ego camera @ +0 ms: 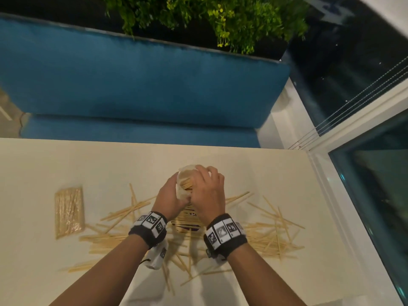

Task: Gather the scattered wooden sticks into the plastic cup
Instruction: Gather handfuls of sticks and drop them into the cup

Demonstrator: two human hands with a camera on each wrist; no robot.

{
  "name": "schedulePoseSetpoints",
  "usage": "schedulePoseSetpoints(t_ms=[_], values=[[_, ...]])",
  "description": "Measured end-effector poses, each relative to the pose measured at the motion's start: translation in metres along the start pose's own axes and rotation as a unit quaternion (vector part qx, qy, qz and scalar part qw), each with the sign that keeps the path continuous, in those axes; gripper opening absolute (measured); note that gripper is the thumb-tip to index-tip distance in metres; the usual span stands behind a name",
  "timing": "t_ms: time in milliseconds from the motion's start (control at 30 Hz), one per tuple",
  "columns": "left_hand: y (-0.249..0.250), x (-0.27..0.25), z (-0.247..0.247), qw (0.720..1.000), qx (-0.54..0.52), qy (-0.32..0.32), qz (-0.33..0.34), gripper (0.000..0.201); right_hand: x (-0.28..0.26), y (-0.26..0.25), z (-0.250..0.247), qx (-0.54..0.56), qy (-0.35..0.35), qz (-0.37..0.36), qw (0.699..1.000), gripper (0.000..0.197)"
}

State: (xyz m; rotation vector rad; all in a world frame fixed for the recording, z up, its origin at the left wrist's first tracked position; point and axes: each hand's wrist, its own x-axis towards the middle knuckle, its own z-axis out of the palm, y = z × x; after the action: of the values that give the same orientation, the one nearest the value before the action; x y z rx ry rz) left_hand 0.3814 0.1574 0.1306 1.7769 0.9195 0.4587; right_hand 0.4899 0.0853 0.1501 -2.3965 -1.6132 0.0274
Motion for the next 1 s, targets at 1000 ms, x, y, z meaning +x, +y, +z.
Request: schedulePoseSetpoints(t_ms=[1000], values=[[-0.004,-0.002,0.004,1.000,0.001,0.003,-0.006,0.061,-0.030,-0.002,0.004,0.088,-0.024,0.036,0.995,0.056]])
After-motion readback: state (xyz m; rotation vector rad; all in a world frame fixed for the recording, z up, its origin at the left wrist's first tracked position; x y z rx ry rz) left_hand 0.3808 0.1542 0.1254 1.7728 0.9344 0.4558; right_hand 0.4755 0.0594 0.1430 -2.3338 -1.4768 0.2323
